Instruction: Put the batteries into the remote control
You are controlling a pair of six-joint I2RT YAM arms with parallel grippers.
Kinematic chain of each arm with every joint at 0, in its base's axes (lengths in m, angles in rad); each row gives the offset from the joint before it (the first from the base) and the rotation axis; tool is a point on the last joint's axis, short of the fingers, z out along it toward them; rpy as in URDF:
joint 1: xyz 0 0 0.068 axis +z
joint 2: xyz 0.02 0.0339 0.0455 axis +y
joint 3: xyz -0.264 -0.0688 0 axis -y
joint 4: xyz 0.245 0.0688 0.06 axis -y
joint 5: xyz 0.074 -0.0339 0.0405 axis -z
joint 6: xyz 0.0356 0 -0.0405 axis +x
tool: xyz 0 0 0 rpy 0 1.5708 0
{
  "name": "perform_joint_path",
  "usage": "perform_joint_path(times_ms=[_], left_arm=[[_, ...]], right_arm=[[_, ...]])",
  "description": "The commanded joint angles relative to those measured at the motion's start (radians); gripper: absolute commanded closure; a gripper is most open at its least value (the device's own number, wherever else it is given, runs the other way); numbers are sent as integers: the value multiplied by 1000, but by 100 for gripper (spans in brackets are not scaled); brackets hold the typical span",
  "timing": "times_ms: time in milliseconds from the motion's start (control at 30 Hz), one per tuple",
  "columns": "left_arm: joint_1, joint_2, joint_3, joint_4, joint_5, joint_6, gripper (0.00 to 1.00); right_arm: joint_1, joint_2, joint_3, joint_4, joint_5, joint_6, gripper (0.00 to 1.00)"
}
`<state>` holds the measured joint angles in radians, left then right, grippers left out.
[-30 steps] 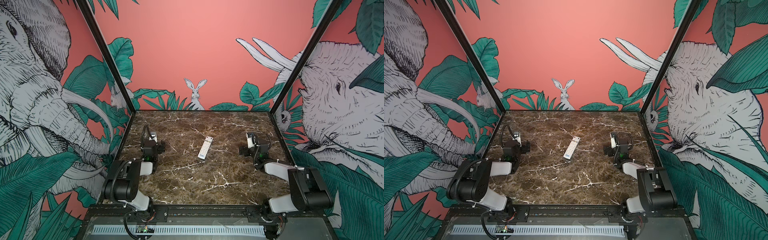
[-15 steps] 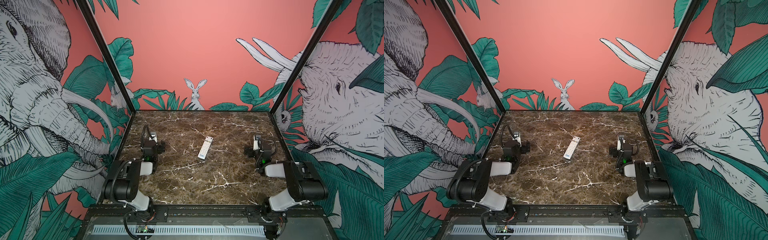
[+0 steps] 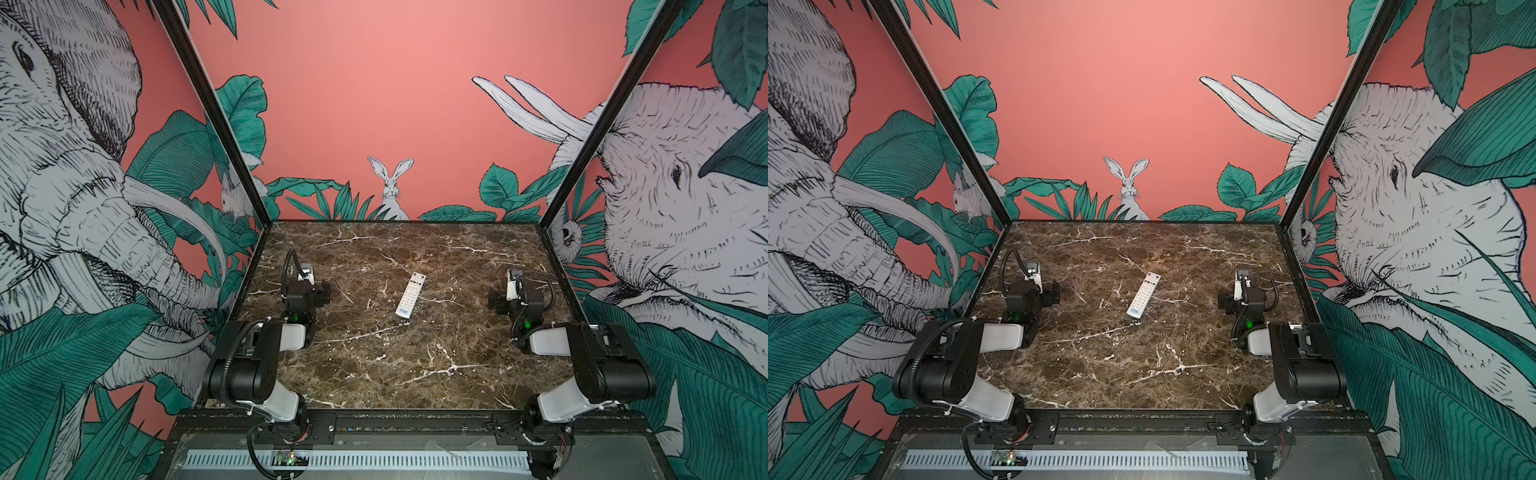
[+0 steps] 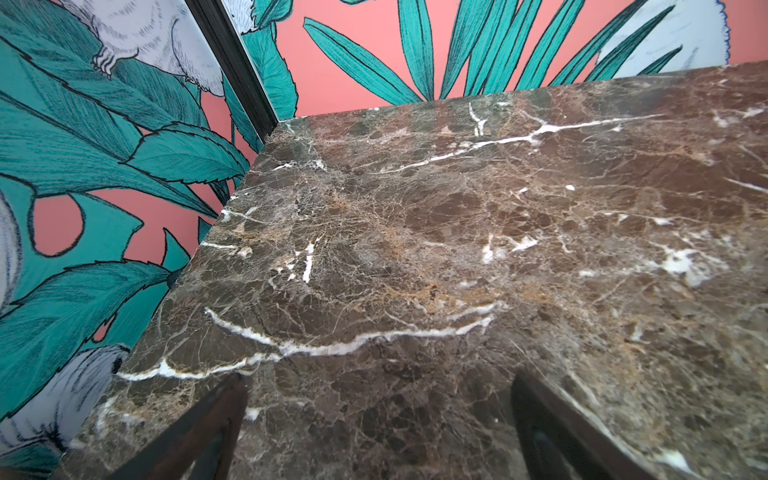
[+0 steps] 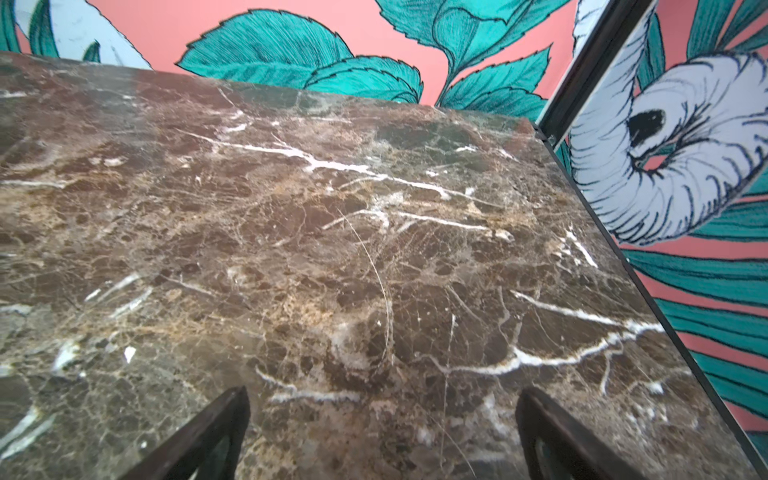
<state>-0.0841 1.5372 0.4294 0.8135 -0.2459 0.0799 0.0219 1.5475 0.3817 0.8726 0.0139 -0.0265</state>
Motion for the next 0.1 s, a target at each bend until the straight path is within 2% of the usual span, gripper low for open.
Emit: perform_joint_path(times_ms=[0, 67], left_arm=[[2, -11, -14, 26, -3, 4, 0], [1, -12, -14, 26, -3, 4, 0]], right_arm=[[-11, 2, 16, 25, -20, 13, 1], [-12, -1, 11, 31, -17, 13, 1]])
